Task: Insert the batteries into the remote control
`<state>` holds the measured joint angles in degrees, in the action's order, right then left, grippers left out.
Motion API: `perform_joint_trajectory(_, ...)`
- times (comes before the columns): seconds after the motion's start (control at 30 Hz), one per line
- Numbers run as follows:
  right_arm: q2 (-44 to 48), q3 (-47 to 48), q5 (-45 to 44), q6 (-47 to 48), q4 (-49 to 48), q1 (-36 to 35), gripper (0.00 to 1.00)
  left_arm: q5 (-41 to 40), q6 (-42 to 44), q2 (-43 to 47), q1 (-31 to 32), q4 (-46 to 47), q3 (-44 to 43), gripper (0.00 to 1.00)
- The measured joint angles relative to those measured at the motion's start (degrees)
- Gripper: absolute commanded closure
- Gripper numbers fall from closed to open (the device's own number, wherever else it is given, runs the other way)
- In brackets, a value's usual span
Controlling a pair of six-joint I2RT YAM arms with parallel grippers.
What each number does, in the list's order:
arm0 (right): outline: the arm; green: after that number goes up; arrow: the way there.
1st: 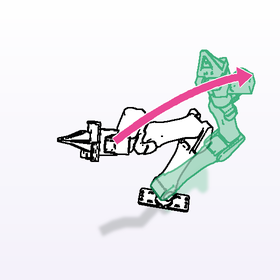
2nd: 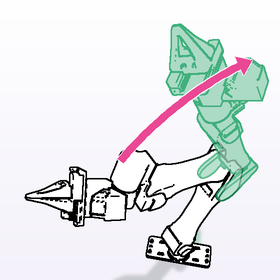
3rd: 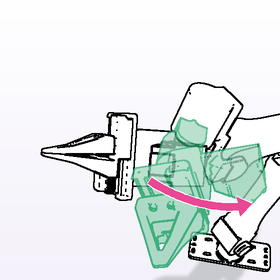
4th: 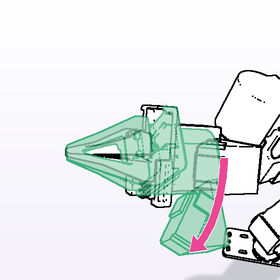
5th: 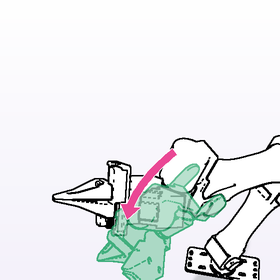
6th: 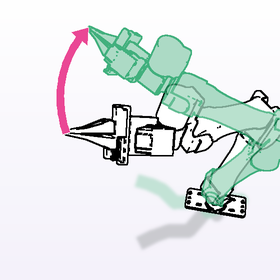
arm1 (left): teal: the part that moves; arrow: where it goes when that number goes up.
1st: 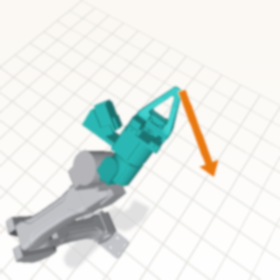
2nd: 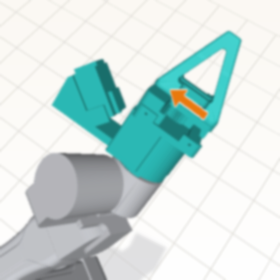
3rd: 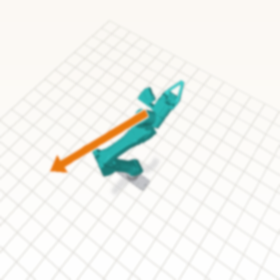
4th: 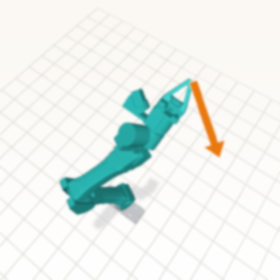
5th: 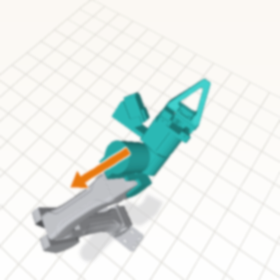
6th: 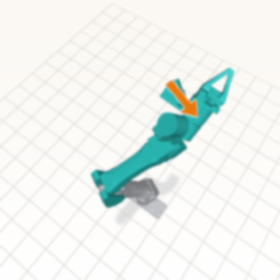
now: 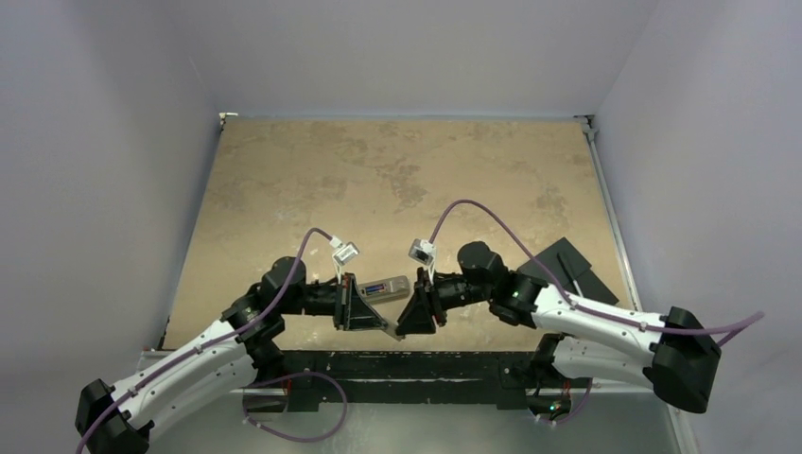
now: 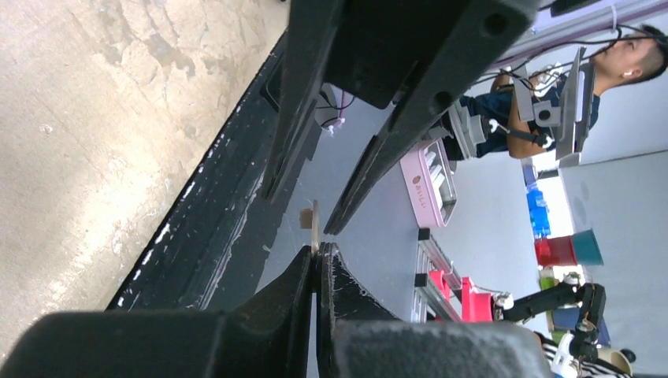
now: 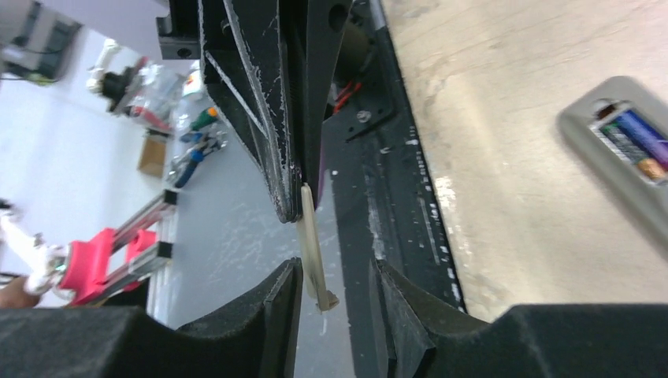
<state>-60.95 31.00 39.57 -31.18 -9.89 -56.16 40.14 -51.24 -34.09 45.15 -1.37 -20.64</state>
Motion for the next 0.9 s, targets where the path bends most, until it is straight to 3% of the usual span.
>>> perform_joint_trajectory(0.33, 10.4, 2.2, -13.5, 6.4, 12.5, -1.1, 0.52, -5.3, -7.5, 2.6, 0.0, 0.4, 2.9, 1.0)
perform_joint_trajectory(0.63, 12.9, 3.2, -25.0, 11.1, 13.8, -11.1, 0.47, -8.8, -13.6, 3.5, 0.0, 1.0, 3.7, 1.0)
perform_joint_trajectory(0.9, 15.0, 3.5, -30.1, 14.9, 14.3, -13.8, 0.45, -10.0, -17.1, 4.1, 0.0, 2.5, 3.8, 1.0)
